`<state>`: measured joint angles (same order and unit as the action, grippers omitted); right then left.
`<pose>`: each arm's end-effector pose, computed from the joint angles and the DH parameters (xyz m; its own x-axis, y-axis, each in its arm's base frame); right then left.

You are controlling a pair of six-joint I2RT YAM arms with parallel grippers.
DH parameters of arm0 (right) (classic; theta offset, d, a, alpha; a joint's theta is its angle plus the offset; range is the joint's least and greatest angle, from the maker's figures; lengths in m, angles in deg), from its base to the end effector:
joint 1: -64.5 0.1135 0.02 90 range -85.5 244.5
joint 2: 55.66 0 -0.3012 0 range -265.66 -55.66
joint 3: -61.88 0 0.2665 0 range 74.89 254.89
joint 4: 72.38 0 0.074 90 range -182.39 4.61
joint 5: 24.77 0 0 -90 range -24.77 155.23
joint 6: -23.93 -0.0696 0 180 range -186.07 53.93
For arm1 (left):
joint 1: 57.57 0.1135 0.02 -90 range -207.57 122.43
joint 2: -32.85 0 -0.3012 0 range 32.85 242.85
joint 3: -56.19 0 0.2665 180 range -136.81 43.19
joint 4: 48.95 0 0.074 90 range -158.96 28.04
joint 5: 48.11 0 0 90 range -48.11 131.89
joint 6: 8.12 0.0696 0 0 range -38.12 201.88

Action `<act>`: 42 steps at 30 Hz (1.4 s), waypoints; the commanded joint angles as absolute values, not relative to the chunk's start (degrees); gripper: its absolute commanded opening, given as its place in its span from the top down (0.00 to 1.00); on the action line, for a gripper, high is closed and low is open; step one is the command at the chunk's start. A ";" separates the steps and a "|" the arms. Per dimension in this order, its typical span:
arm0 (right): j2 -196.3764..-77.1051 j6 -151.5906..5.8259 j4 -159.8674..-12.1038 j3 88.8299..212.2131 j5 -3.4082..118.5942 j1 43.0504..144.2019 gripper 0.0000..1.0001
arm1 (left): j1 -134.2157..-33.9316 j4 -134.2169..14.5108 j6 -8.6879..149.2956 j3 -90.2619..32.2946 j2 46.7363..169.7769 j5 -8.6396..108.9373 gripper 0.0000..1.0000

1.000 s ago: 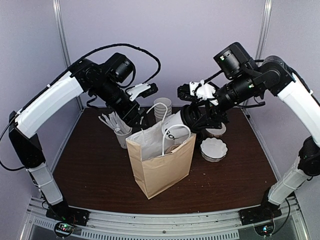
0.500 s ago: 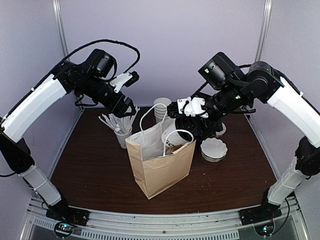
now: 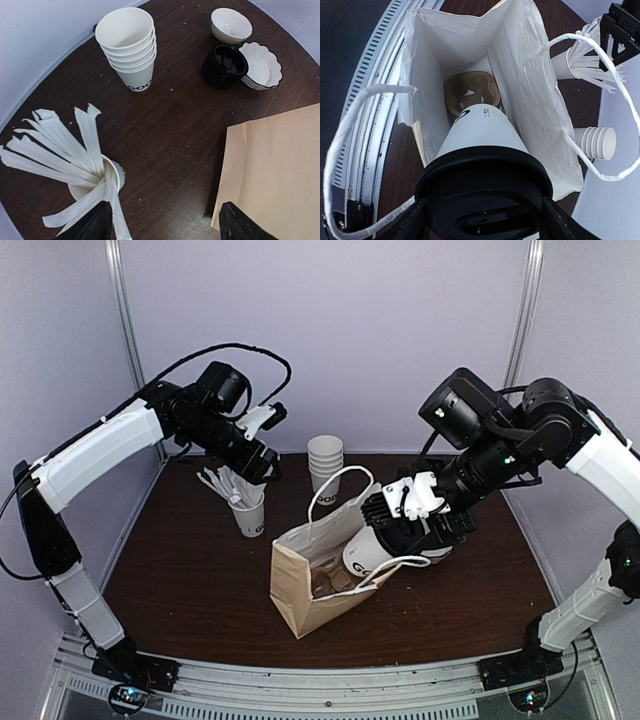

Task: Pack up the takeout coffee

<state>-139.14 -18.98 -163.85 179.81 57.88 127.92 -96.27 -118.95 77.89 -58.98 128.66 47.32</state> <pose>0.1189 0.2574 0.4435 0.4169 -0.7902 -0.4492 -0.9000 -0.2897 -0.3256 0.3024 -0.2507 0.3907 -0.6485 0.4308 -0.6276 0.6257 0.7713 -0.1171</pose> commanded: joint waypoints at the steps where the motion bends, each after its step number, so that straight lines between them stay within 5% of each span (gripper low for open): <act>1: -135.52 -16.55 -167.16 178.62 53.76 128.67 0.40 | -95.81 -113.12 76.22 -56.68 131.42 51.73 0.23; 13: -135.87 -14.01 -161.95 169.58 62.32 129.01 0.45 | -95.81 -111.27 74.65 -58.68 138.79 54.29 0.24; 25: -140.65 -10.73 -163.58 175.74 66.50 130.39 0.43 | -95.94 -110.12 71.34 -58.79 141.37 63.19 0.25; 31: -141.27 -11.21 -163.41 176.31 68.24 132.09 0.43 | -98.01 -117.64 66.74 -61.48 134.26 54.88 0.27; 42: -144.32 -13.02 -162.25 178.45 70.92 132.00 0.43 | -120.45 -131.49 51.75 -61.55 116.73 44.77 0.24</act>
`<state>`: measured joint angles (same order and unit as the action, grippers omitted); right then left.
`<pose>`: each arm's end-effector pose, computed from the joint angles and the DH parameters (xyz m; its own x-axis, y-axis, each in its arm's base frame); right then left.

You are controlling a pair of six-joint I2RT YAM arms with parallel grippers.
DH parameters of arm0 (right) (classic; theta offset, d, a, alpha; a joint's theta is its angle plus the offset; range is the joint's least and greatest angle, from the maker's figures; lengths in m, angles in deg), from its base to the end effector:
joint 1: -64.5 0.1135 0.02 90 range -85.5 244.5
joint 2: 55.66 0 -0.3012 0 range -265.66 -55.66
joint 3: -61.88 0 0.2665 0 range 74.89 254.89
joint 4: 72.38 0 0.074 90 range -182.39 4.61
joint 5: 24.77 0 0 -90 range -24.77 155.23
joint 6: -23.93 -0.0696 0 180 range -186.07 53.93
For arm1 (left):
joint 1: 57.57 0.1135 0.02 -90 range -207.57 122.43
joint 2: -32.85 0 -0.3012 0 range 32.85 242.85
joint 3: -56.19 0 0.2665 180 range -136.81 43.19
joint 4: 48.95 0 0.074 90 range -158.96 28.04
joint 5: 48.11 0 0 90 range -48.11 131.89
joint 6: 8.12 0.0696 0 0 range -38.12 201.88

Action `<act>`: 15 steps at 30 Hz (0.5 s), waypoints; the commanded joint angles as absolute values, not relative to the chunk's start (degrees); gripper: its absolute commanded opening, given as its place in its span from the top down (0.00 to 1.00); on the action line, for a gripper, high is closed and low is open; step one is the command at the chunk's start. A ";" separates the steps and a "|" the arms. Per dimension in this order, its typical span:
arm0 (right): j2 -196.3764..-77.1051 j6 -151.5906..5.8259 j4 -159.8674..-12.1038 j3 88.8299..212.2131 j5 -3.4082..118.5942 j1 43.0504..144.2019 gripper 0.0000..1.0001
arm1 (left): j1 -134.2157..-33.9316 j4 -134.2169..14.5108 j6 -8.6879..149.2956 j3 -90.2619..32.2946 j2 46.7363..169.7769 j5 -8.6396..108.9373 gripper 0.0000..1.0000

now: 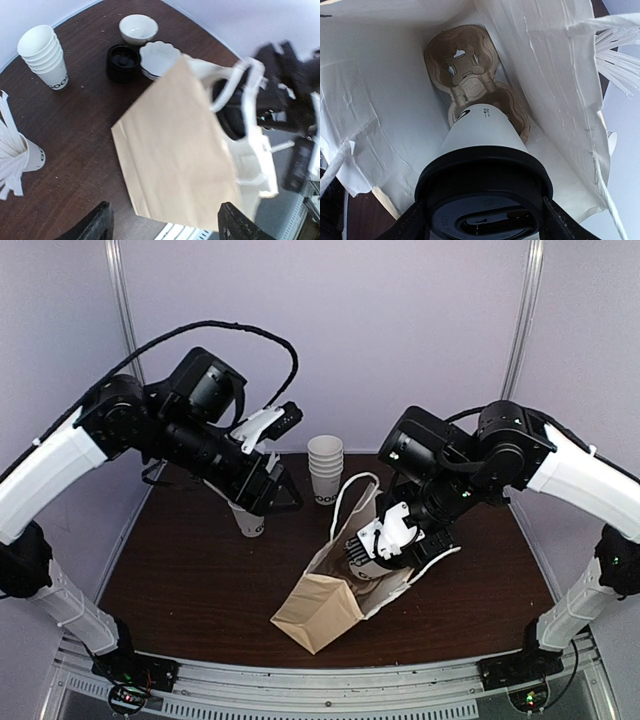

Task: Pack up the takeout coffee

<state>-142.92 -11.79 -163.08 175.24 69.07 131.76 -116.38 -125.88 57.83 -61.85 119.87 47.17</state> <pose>0.1228 0.2808 0.4020 0.5342 -0.8210 -0.2013 -0.8142 -0.4358 -0.3836 0.1667 -0.2877 0.4487 -0.7003 0.3733 -0.6085 0.6566 0.6713 -0.3439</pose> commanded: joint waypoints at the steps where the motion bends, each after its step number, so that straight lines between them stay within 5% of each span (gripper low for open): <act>1: -144.68 -13.24 -162.29 178.91 70.60 132.00 0.43 | -122.30 -131.45 51.74 -62.31 116.76 45.24 0.24; 15: -143.95 -12.84 -161.19 177.73 72.46 132.05 0.43 | -128.05 -137.17 49.99 -72.85 126.61 38.12 0.24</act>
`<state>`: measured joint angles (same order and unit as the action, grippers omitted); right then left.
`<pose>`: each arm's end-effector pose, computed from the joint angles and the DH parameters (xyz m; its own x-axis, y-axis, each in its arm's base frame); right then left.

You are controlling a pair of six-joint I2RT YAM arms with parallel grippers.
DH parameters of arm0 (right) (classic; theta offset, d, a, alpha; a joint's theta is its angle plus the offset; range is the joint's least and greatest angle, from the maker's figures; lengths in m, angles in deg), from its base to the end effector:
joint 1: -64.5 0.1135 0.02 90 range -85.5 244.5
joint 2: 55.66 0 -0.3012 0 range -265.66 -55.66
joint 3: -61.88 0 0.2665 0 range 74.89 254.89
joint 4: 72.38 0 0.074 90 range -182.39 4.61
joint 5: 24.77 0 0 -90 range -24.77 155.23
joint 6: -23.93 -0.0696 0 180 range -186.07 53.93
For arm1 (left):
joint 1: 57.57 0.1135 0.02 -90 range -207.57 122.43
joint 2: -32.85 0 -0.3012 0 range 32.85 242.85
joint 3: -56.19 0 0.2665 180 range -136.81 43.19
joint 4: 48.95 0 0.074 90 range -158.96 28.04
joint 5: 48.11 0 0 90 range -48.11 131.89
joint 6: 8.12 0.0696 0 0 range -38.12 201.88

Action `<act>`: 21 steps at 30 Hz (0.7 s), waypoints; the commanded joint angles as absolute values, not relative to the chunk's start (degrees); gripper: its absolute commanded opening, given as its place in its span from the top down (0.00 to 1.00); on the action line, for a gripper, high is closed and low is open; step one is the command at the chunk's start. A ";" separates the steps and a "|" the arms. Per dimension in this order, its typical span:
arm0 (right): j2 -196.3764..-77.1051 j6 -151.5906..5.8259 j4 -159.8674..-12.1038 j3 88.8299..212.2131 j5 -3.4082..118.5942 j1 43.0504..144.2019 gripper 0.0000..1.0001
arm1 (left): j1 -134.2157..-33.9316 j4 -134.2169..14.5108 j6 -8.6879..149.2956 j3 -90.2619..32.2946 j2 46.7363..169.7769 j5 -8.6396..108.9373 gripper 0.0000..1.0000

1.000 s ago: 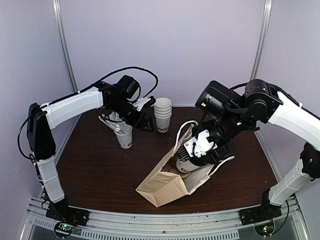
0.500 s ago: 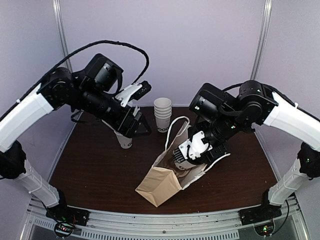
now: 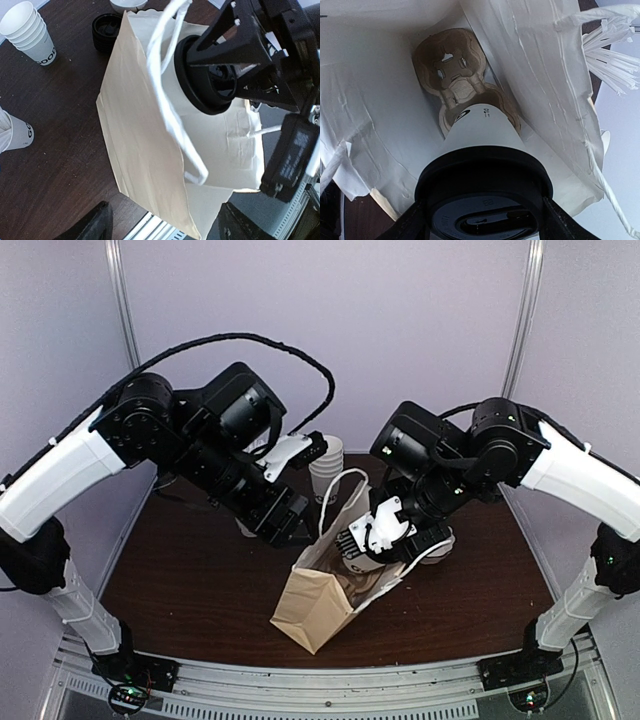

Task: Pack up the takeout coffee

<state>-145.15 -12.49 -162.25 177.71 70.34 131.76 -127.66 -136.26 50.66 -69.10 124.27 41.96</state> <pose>0.1294 0.2928 0.4046 0.5214 -0.8294 -0.2005 -0.8147 -0.4140 -0.4060 0.1138 -0.3143 0.4478 -0.7214 0.4697 -0.5089 0.6625 0.6821 -0.3096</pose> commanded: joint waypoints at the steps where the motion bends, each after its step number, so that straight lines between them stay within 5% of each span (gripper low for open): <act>1: -143.92 -12.77 -161.17 177.72 72.52 132.01 0.43 | -128.04 -136.16 50.18 -72.83 127.23 39.04 0.24; 8: -142.80 -12.72 -161.18 176.84 72.50 132.01 0.43 | -128.00 -138.21 51.14 -75.11 130.81 36.84 0.39; 15: -139.18 -13.26 -161.44 175.00 72.07 132.08 0.44 | -127.97 -139.47 55.67 -78.27 134.87 37.11 0.69; 19: -138.25 -13.78 -164.31 174.35 70.83 132.68 0.43 | -127.97 -139.54 59.36 -81.60 137.59 36.30 0.99; 21: -137.45 -13.76 -165.17 173.36 70.29 133.38 0.43 | -127.97 -138.51 61.25 -82.45 138.10 35.64 1.00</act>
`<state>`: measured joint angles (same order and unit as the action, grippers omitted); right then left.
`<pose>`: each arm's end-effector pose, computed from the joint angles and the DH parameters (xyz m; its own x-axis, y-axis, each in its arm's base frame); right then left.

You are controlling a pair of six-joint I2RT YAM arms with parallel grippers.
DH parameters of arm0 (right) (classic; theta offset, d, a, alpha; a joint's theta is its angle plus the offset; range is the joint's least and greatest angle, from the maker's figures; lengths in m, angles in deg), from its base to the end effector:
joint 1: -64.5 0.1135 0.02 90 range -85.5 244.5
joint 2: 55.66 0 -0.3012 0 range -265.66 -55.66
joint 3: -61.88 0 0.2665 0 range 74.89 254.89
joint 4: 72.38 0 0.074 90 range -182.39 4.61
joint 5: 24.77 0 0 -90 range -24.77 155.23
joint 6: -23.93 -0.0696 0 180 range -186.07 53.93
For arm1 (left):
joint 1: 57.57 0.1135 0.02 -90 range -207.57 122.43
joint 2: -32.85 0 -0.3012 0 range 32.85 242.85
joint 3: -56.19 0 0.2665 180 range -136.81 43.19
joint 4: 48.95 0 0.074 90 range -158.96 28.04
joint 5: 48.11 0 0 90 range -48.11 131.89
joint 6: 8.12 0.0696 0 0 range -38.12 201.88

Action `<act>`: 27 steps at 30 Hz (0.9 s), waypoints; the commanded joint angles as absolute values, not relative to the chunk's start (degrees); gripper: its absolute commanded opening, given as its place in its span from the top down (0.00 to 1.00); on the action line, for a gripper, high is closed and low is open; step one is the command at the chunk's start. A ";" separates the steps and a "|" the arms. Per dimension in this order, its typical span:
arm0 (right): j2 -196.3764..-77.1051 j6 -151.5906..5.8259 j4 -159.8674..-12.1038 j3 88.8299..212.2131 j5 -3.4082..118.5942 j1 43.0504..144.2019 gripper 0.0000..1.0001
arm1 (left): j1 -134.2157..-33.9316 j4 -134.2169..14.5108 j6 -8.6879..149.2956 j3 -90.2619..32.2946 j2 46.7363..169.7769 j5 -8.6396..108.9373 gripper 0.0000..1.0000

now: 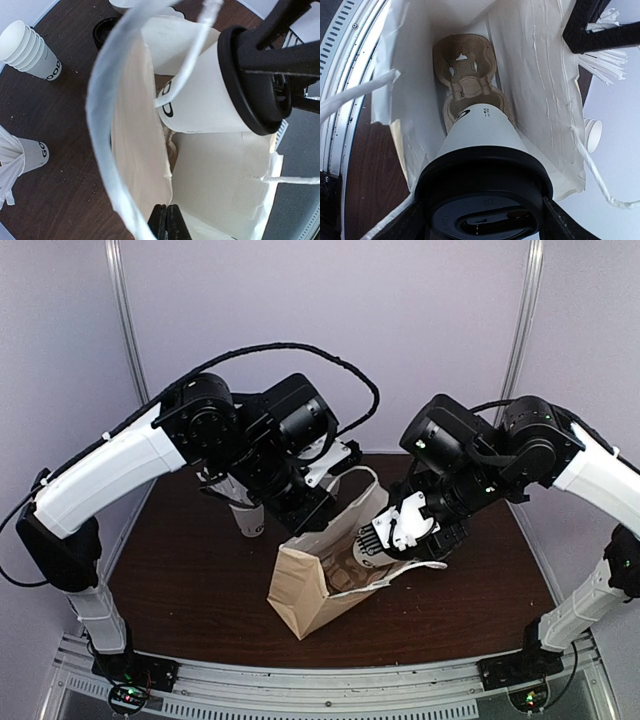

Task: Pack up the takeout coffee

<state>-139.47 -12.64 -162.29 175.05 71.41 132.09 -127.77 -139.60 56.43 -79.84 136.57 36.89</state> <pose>0.1176 0.2654 0.4189 0.5242 -0.8233 -0.2176 -0.8022 -0.3916 -0.4507 0.1385 -0.3667 0.4265 -0.6565 0.5596 -0.5058 0.7085 0.6877 -0.1586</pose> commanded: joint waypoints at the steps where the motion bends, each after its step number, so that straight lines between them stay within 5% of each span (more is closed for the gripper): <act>1: -136.95 -13.69 -165.25 172.62 70.43 133.93 0.43 | -127.93 -137.82 62.42 -82.82 138.23 35.57 1.00; 6: -135.28 -13.16 -166.56 169.28 70.60 136.02 0.43 | -127.83 -134.75 66.53 -82.60 138.73 39.54 0.97; 9: -134.18 -11.97 -167.25 167.78 72.36 138.04 0.43 | -127.88 -133.85 67.95 -82.60 138.89 40.65 0.50; 11: -133.33 -11.32 -166.98 166.71 75.00 140.43 0.43 | -127.89 -132.67 69.86 -82.50 137.80 40.30 0.41; 27: -133.11 -7.78 -154.44 158.63 93.00 141.98 0.45 | -112.20 -103.94 71.24 -51.64 119.78 51.77 0.28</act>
